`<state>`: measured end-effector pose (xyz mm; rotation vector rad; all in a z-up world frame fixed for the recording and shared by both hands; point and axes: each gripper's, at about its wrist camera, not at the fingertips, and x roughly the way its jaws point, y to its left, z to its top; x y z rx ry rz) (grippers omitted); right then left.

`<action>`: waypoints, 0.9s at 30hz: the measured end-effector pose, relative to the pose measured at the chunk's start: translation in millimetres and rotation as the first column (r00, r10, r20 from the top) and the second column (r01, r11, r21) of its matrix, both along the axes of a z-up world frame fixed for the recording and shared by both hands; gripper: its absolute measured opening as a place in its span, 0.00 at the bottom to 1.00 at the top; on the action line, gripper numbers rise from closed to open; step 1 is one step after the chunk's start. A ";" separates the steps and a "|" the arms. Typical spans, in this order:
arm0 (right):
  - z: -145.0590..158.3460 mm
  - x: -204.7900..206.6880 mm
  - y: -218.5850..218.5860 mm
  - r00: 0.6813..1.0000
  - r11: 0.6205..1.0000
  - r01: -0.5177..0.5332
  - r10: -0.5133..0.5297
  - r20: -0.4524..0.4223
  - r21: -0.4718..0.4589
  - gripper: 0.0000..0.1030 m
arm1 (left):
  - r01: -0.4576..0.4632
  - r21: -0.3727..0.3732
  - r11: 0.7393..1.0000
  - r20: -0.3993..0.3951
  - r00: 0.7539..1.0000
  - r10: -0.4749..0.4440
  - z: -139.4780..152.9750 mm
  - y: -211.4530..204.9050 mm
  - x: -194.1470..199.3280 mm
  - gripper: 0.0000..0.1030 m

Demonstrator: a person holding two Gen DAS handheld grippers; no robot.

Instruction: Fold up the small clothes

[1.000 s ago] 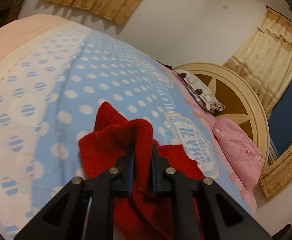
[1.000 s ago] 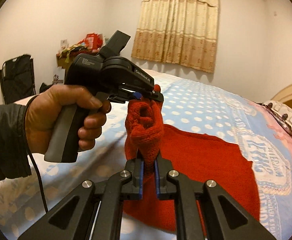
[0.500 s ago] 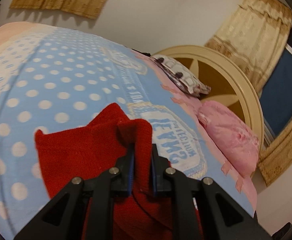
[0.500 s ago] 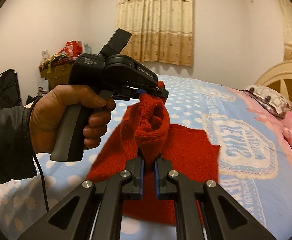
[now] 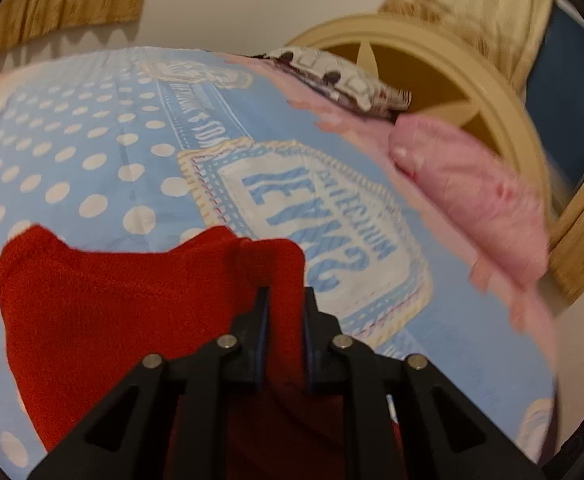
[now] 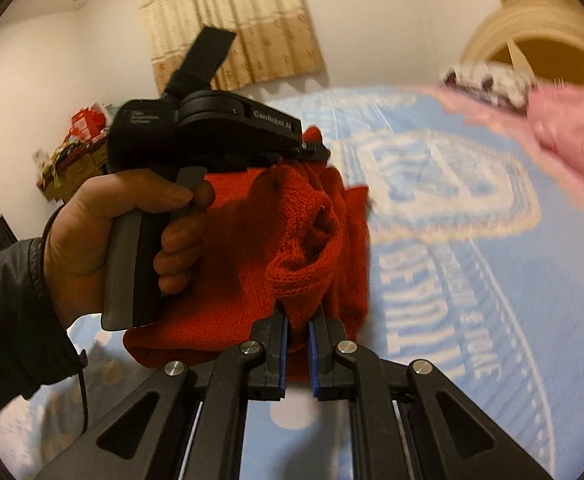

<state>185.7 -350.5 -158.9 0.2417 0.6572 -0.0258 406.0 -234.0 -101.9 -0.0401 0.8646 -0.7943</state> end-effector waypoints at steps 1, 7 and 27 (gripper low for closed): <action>-2.7 1.5 -5.1 1.000 1.000 0.000 0.000 -0.011 0.024 0.07 | 0.008 0.023 1.000 0.015 1.000 -0.009 2.9 -3.3 -3.8 0.18; -8.4 -1.3 -16.1 0.999 0.993 -0.007 0.012 -0.038 0.116 0.12 | -0.008 0.035 0.999 0.125 0.992 0.003 32.4 18.6 -26.9 0.51; 24.0 72.0 -7.8 0.995 0.989 -0.093 0.098 -0.036 0.115 0.54 | -0.188 0.168 0.968 0.223 0.963 0.148 -34.7 102.1 -97.2 0.85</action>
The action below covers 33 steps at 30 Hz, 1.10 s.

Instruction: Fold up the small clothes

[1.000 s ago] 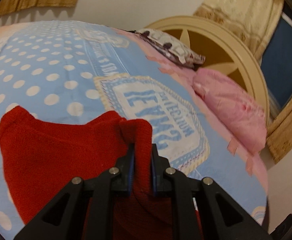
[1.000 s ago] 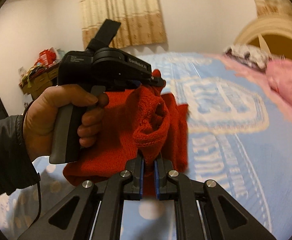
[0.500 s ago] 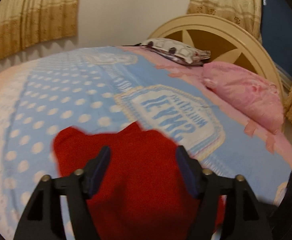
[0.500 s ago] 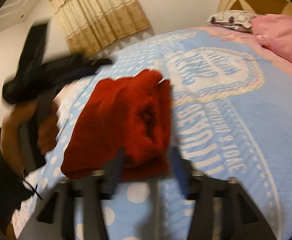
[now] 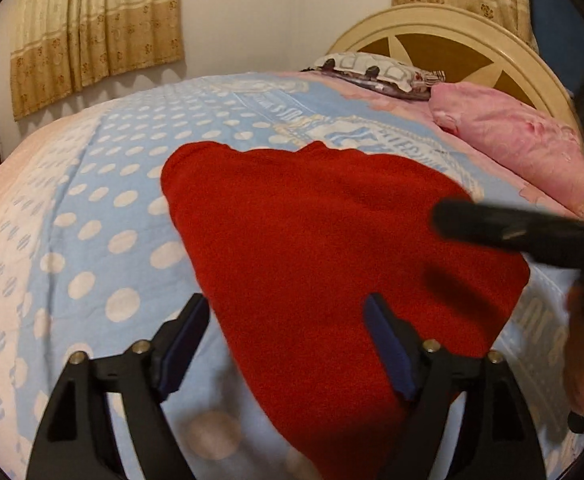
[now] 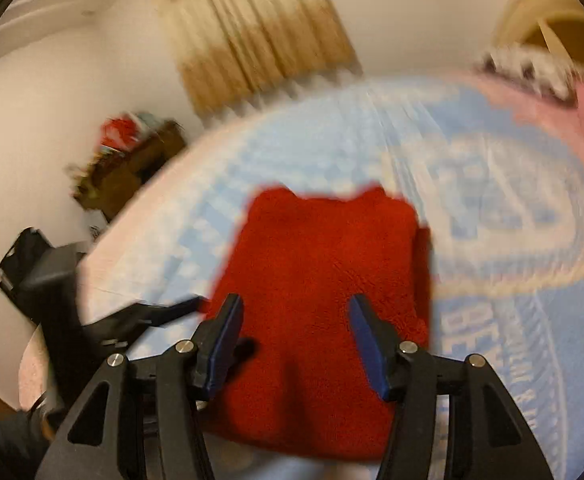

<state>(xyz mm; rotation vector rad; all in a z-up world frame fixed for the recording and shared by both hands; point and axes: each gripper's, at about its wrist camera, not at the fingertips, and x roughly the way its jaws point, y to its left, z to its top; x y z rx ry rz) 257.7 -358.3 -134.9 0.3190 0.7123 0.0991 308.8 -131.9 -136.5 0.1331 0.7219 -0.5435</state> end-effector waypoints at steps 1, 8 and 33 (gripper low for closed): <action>-11.7 6.0 -6.3 0.998 0.999 0.037 -0.037 -0.052 -0.004 0.54 | -0.001 -0.008 1.000 -0.008 1.000 0.001 -1.6 1.9 -0.6 0.87; -25.3 4.9 -26.0 0.997 0.998 0.060 -0.060 -0.048 0.000 0.54 | -0.008 -0.062 0.998 -0.026 1.000 0.007 -5.7 11.5 -12.6 0.92; -20.9 -28.0 2.1 0.994 0.974 0.110 -0.109 0.017 -0.198 0.55 | -0.031 -0.096 0.995 -0.092 0.996 0.022 -18.0 19.6 -13.2 1.00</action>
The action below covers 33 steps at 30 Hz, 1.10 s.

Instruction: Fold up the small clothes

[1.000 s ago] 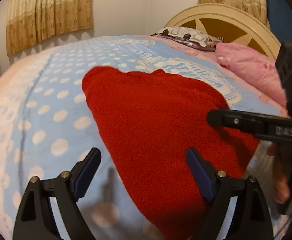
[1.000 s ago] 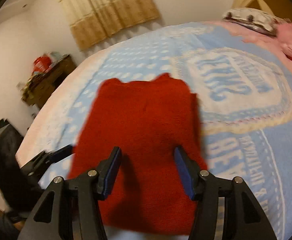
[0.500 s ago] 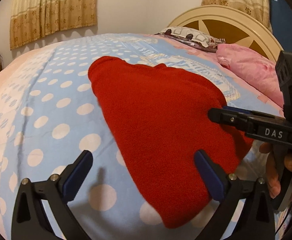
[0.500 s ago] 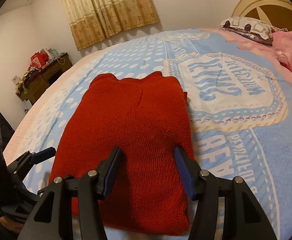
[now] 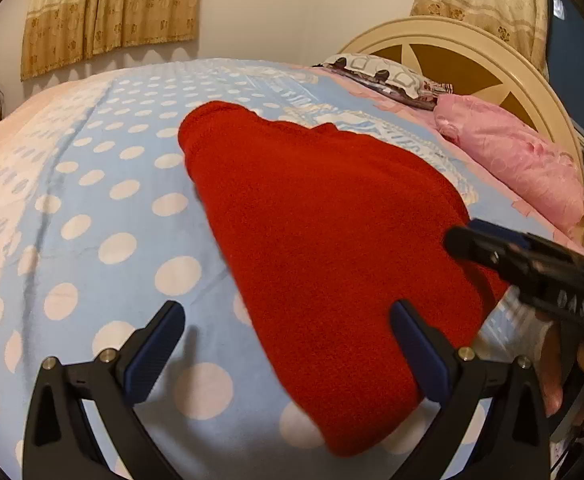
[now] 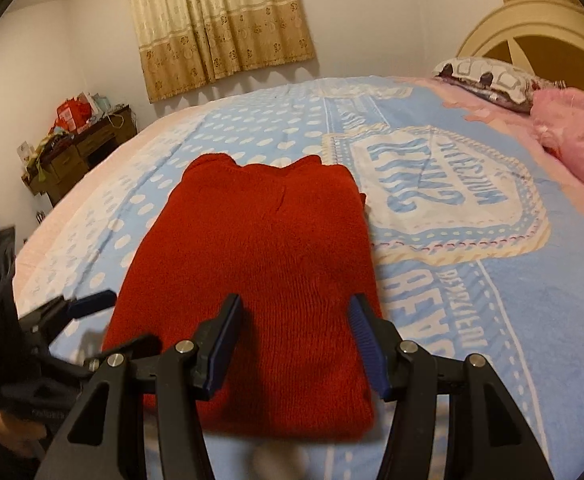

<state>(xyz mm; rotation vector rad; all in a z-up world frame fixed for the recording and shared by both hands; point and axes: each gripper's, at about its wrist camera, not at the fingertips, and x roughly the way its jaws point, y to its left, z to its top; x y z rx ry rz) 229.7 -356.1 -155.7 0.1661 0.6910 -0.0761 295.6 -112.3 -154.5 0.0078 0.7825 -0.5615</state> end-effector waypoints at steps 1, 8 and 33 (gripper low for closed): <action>-0.8 -2.2 2.6 1.000 1.000 -0.003 0.003 -0.006 -0.020 0.55 | 0.001 -0.003 1.000 -0.003 1.000 -0.001 -0.3 0.1 -0.2 1.00; -8.3 -10.7 2.3 0.999 0.999 0.011 -0.013 -0.035 -0.049 0.55 | 0.001 -0.005 1.000 -0.005 1.000 -0.001 -0.3 0.3 -0.1 1.00; 7.7 -36.0 -4.5 0.994 0.993 0.105 -0.103 0.025 -0.057 0.55 | -0.002 -0.034 0.999 -0.028 1.000 0.001 -5.1 9.6 -5.4 1.00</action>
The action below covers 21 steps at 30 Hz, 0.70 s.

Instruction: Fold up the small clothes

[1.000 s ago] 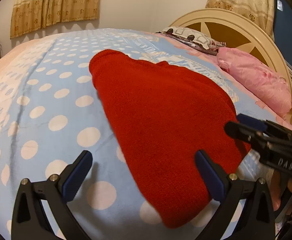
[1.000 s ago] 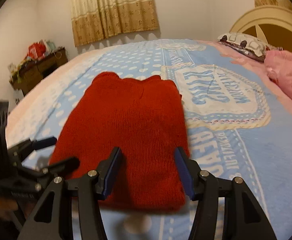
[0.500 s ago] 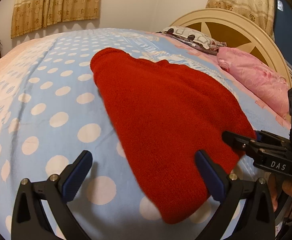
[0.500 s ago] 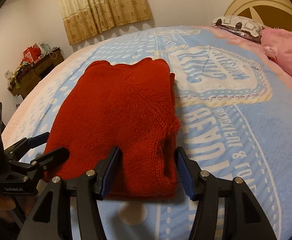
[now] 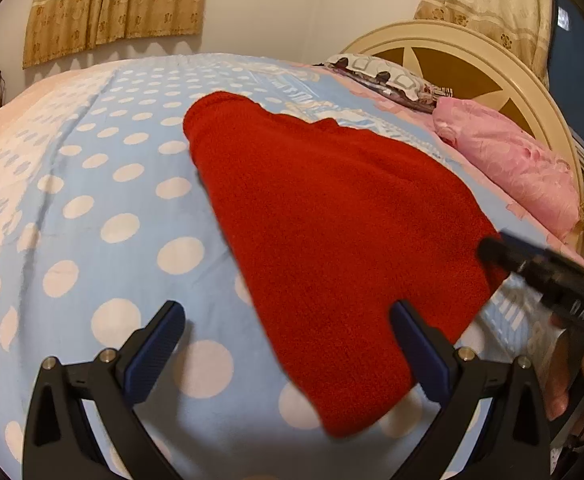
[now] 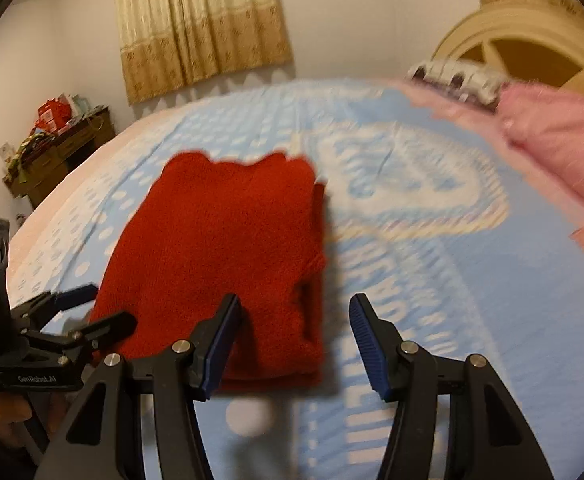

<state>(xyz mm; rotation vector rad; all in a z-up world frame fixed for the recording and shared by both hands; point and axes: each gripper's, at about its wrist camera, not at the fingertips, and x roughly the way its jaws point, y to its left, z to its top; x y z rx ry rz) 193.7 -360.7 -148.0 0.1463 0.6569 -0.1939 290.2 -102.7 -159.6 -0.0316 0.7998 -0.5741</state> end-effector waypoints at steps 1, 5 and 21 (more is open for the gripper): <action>7.3 -1.3 0.5 1.000 1.000 0.008 -0.008 0.024 -0.014 0.55 | 0.000 -0.003 1.000 -0.003 1.000 0.000 -0.3 0.4 0.2 1.00; 37.7 16.0 11.6 0.996 0.999 -0.036 0.039 0.079 -0.041 0.57 | 0.001 -0.004 1.000 -0.004 1.000 -0.001 -0.2 0.2 0.0 1.00; -18.1 92.8 30.1 0.973 0.983 -0.177 0.169 -0.160 -0.042 0.56 | 0.009 -0.001 1.000 -0.001 1.000 -0.009 0.2 -0.9 -2.0 1.00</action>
